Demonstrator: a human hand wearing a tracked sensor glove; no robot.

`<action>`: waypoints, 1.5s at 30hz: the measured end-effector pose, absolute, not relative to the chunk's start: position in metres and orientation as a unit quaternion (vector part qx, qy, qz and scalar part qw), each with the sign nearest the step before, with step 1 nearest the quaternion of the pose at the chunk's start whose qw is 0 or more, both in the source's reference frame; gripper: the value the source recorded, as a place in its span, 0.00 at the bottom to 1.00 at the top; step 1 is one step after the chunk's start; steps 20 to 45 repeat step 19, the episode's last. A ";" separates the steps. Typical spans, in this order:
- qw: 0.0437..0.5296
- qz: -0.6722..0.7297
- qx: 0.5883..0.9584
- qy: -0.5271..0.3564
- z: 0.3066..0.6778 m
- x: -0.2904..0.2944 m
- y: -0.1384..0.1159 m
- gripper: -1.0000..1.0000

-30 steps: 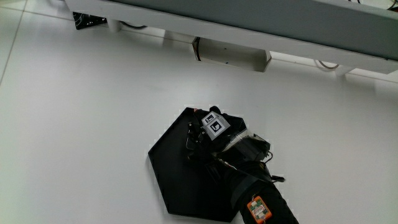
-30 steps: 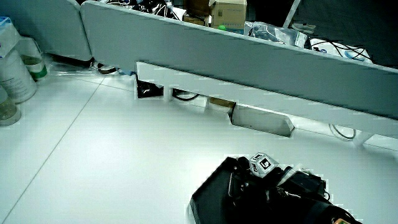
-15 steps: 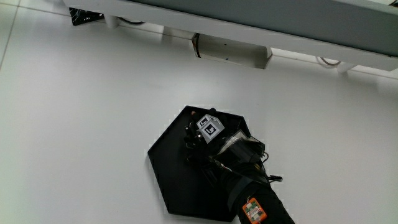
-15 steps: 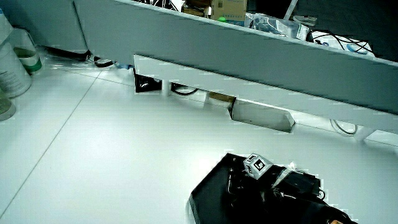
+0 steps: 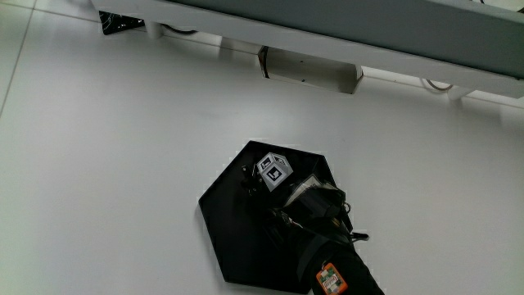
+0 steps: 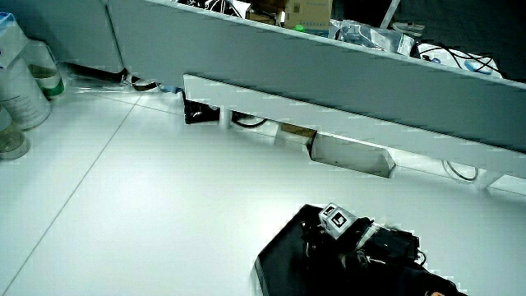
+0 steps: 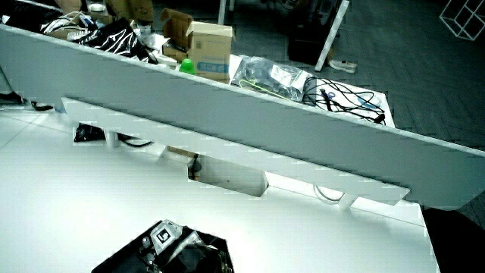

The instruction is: Pick speaker from plate

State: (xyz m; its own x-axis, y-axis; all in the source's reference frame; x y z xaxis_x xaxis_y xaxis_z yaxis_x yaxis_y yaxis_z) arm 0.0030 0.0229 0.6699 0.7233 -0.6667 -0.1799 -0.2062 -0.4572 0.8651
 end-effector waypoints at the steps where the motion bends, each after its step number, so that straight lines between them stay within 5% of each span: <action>1: 0.444 -0.256 0.816 -0.269 0.671 0.003 0.024 0.97; 11: 0.377 -0.228 0.857 -0.268 0.666 0.016 0.033 1.00; 19: 0.294 -0.194 0.890 -0.291 0.614 0.033 0.040 1.00; 45: 0.294 -0.194 0.890 -0.291 0.614 0.033 0.040 1.00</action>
